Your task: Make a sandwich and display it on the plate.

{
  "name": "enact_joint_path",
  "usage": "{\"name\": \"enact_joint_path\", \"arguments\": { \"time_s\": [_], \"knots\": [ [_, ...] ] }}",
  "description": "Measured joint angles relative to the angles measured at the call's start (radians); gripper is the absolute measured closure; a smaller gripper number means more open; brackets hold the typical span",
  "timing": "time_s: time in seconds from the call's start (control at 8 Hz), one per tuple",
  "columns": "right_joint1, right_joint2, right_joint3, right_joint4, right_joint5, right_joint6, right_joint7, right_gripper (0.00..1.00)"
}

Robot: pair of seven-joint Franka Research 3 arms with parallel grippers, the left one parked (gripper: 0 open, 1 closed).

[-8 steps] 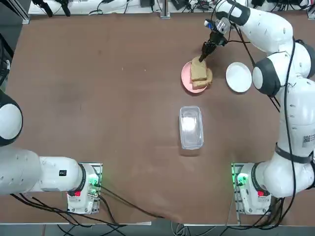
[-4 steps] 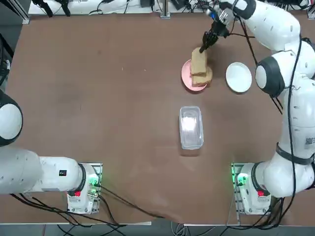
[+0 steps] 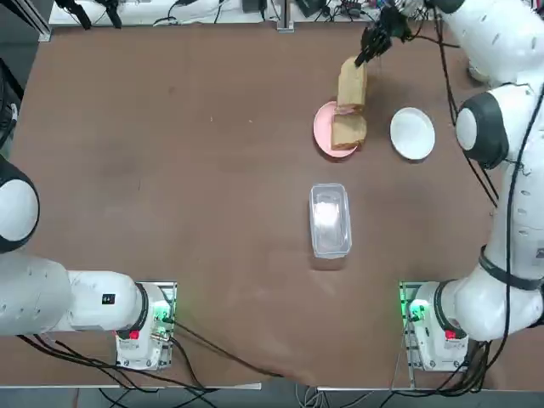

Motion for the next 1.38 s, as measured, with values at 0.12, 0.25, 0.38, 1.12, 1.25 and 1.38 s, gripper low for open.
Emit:
{"name": "enact_joint_path", "arguments": {
  "time_s": [0.12,0.25,0.38,1.12,1.25,1.38],
  "knots": [
    [-0.004,-0.021,-0.042,-0.002,0.000,-0.042,0.020,0.92],
    [-0.013,-0.042,-0.081,-0.012,0.000,-0.069,0.051,0.92],
    [-0.030,-0.068,-0.106,-0.035,0.000,-0.079,0.080,0.92],
    [-0.129,-0.346,-0.120,-0.525,0.002,0.303,0.113,0.92],
    [-0.127,-0.390,-0.118,-0.621,0.003,0.409,0.131,0.92],
    [-0.126,-0.423,-0.117,-0.708,0.020,0.509,0.142,0.92]
  ]
}}
